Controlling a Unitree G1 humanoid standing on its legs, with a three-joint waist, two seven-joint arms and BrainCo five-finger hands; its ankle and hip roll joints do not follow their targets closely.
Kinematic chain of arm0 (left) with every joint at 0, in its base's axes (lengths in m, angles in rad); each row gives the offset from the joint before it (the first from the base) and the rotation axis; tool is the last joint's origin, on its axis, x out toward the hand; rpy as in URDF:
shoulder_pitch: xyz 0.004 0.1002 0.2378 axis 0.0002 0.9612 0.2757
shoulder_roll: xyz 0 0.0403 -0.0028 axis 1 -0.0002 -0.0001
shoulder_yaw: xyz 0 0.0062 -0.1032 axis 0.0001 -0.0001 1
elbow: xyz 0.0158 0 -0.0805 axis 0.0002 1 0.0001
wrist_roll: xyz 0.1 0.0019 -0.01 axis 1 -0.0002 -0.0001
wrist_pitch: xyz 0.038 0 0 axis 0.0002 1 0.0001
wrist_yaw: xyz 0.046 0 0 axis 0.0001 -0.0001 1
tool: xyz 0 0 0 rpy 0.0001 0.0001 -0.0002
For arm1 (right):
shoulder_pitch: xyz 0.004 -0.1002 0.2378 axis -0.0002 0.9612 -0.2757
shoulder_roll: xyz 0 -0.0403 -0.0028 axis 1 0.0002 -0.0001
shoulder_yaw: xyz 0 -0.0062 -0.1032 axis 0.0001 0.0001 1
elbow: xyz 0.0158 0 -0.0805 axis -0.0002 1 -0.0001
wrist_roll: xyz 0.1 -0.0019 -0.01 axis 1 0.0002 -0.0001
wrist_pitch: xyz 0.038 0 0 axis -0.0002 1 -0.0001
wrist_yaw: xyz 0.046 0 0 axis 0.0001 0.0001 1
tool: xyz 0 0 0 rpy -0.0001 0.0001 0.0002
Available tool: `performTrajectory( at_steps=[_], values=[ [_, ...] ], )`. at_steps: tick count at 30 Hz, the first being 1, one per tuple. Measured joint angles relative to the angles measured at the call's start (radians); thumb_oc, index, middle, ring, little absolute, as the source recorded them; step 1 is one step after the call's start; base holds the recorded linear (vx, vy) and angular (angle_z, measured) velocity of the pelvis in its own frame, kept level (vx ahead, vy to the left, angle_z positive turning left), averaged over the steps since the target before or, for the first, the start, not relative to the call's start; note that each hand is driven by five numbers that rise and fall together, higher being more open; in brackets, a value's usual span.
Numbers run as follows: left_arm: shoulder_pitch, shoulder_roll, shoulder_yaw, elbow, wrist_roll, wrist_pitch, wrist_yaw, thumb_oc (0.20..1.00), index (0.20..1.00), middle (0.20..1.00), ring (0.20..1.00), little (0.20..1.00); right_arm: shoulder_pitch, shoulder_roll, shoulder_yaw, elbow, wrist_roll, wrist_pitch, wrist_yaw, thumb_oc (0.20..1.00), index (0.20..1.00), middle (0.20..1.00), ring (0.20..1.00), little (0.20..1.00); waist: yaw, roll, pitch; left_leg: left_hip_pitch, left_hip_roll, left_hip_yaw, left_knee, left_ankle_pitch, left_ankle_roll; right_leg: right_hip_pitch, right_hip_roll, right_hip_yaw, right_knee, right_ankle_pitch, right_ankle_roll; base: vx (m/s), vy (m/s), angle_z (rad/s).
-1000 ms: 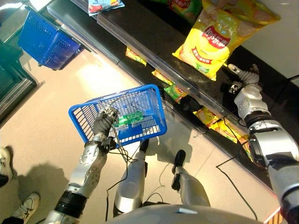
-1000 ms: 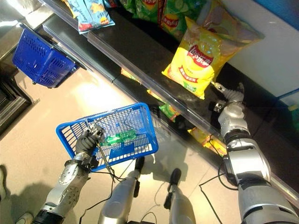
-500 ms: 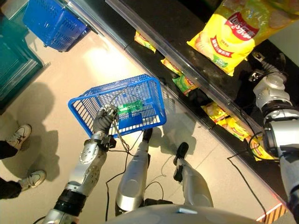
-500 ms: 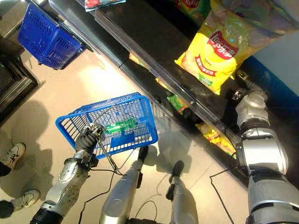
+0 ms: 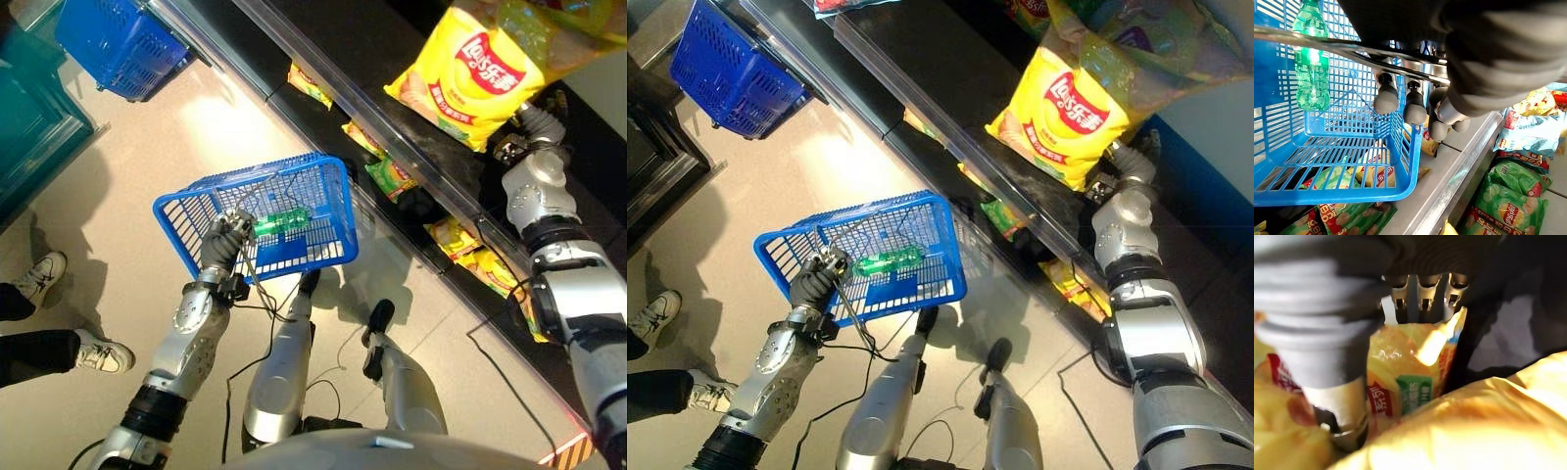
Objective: Pick up the snacks into the basket
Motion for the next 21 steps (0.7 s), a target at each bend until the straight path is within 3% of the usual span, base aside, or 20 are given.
performTrajectory(
  at_steps=[4, 9, 10, 12, 21],
  values=[
    [0.001, 0.000, 0.000, 0.000, -0.017, 0.000, 0.006, 0.200, 0.200, 0.200, 0.200, 0.200, 0.021, 0.029, 0.029, -0.045, -0.003, -0.011, 0.017, 1.000, 1.000, 1.000, 1.000, 1.000, -0.013, -0.002, 0.002, -0.001, 0.000, 0.003, 0.001, 0.000, 0.000, -0.002, -0.002, 0.002, 0.004, -0.001, 0.000, 0.00, 0.000, 0.00],
    [0.003, 0.001, 0.000, 0.000, -0.018, 0.000, 0.007, 0.200, 0.200, 0.200, 0.200, 0.200, -0.053, 0.033, 0.039, 0.080, -0.021, -0.008, 0.023, 1.000, 1.000, 1.000, 1.000, 1.000, -0.011, -0.002, 0.002, 0.000, 0.004, 0.013, 0.001, 0.001, 0.001, -0.003, -0.001, 0.003, 0.006, 0.000, 0.000, 0.00, 0.000, 0.00],
    [0.003, 0.000, 0.000, 0.000, -0.018, 0.000, 0.007, 0.200, 0.200, 0.200, 0.200, 0.200, -0.083, 0.031, 0.039, 0.126, -0.020, 0.001, 0.024, 0.774, 0.774, 0.774, 0.774, 0.774, -0.009, -0.002, 0.002, 0.000, 0.004, 0.013, 0.001, 0.001, 0.001, -0.003, 0.000, 0.003, 0.006, 0.001, 0.000, 0.00, 0.000, 0.00],
    [0.003, 0.001, 0.000, 0.000, -0.018, -0.001, 0.007, 0.200, 0.200, 0.200, 0.200, 0.200, -0.127, 0.031, 0.042, 0.203, -0.020, 0.002, 0.026, 0.200, 0.200, 0.200, 0.200, 0.200, -0.006, -0.002, 0.002, 0.000, 0.004, 0.011, 0.001, 0.002, 0.000, -0.003, 0.001, 0.003, 0.006, 0.001, 0.000, 0.00, 0.000, 0.00],
    [-0.003, -0.001, -0.002, 0.000, -0.018, -0.001, 0.006, 0.200, 0.200, 0.200, 0.200, 0.200, -0.150, 0.042, 0.051, 0.254, -0.020, 0.024, 0.021, 0.200, 0.200, 0.200, 0.200, 0.200, 0.016, -0.002, 0.002, 0.000, 0.001, -0.009, 0.001, 0.004, -0.003, 0.006, 0.004, -0.007, -0.004, 0.000, -0.001, 0.00, 0.003, 0.03]
  ],
)
